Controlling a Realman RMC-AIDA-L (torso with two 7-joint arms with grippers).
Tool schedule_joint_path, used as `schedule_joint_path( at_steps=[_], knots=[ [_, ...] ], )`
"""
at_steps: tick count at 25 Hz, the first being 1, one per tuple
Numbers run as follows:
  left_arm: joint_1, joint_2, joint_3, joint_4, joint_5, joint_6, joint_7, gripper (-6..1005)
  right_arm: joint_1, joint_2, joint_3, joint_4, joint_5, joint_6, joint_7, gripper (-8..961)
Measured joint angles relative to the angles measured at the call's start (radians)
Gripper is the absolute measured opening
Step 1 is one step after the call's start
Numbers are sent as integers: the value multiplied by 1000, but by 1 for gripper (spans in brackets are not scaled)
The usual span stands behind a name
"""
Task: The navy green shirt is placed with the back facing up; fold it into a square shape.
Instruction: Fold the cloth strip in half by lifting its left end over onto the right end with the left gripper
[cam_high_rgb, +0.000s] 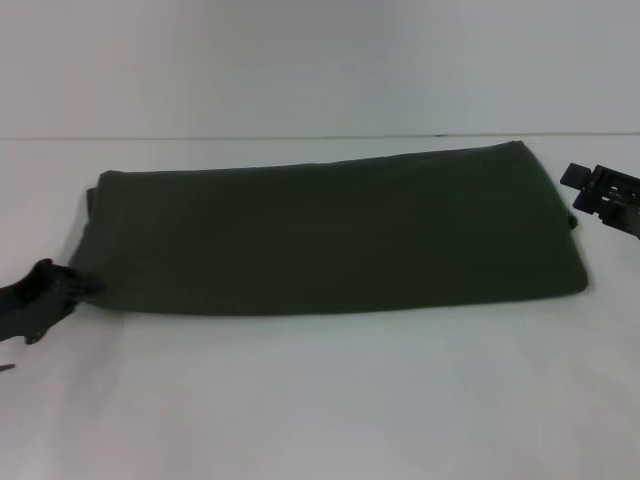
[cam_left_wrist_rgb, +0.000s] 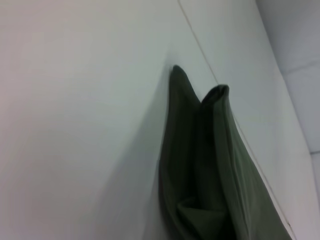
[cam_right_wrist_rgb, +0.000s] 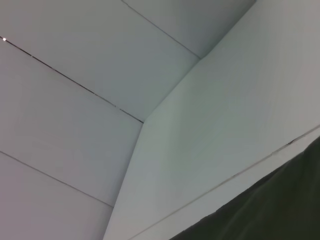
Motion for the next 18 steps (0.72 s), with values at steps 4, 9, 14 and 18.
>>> schedule_joint_path(
  at_steps=[4,9,14,18],
  knots=[
    [22,10,-3,34,1,-17,1,25,-2,0,0,1,1,0,7,682],
    [44,20,-48,66,39,-70,1,25,-4,0,16,2,1,4,11,681],
    [45,30,-131,72,97,-109,0,24,-4,0,24,12,1,10,11,682],
    [41,27,-139,86,88,-92,13,24,-4,-1,25,15,1,13,9,683]
  ],
)
